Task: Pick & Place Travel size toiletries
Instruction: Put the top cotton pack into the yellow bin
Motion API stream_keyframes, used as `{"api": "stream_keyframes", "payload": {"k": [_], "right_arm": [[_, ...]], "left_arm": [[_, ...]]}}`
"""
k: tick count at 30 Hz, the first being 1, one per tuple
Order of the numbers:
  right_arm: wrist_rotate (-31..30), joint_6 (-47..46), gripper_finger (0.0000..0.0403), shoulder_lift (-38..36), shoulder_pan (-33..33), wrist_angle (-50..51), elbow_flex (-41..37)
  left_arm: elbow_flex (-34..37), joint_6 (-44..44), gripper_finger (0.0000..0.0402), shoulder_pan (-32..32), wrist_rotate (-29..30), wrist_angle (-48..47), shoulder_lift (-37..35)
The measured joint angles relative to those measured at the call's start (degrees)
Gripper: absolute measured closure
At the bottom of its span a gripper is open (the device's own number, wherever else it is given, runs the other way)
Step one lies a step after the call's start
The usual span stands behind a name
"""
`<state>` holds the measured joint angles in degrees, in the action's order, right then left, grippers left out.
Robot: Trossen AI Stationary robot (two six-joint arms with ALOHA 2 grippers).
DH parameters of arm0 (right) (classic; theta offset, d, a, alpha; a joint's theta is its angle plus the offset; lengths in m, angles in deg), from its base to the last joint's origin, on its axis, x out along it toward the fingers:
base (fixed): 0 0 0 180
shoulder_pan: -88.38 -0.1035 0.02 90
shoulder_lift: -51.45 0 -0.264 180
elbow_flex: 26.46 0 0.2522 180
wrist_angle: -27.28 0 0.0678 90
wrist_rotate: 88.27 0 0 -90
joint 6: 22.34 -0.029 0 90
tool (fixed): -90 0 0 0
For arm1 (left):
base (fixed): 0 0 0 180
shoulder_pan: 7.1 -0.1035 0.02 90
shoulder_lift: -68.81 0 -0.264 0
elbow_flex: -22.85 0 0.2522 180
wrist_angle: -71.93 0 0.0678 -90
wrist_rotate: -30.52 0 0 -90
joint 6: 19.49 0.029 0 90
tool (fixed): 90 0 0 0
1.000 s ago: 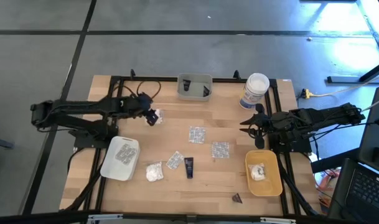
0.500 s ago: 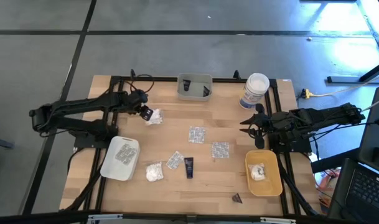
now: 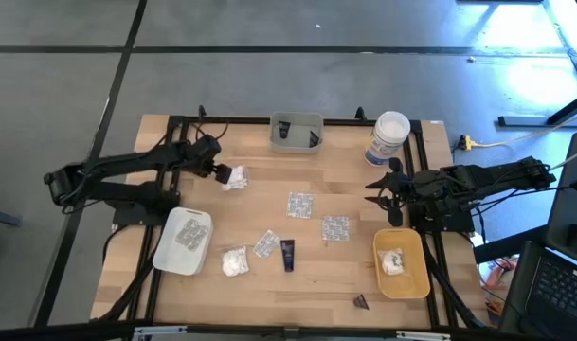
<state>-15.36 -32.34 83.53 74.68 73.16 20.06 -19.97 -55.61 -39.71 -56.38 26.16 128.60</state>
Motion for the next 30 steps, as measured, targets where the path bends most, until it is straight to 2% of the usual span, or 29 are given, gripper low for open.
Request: {"api": "stream_keyframes", "payload": {"k": [8, 14, 21, 25, 30], "right_arm": [[0.0, 0.0, 0.0232, 0.0, -0.02, 0.02, 0.0], [-0.01, 0.0, 0.0236, -0.01, 0.0, 0.02, 0.0], [-0.02, 0.0, 0.0249, -0.02, -0.02, 0.0, 0.0], [0.0, 0.0, 0.0256, -0.01, 0.0, 0.0, 0.0], [0.0, 0.0, 0.0264, 0.0, 0.0, 0.02, 0.0]], "left_arm": [[5.31, -0.17, 0.0114, -1.08, -2.59, 6.48, 0.0], [8.78, -1.61, 0.0114, -1.05, -9.34, 16.64, 0.0], [10.83, -1.79, 0.0114, -1.04, -9.27, 19.08, -0.02], [12.25, -2.33, 0.0115, -1.06, -6.61, 18.9, 0.57], [12.61, -2.3, 0.0121, -1.12, -5.84, 23.24, 1.6]]}}
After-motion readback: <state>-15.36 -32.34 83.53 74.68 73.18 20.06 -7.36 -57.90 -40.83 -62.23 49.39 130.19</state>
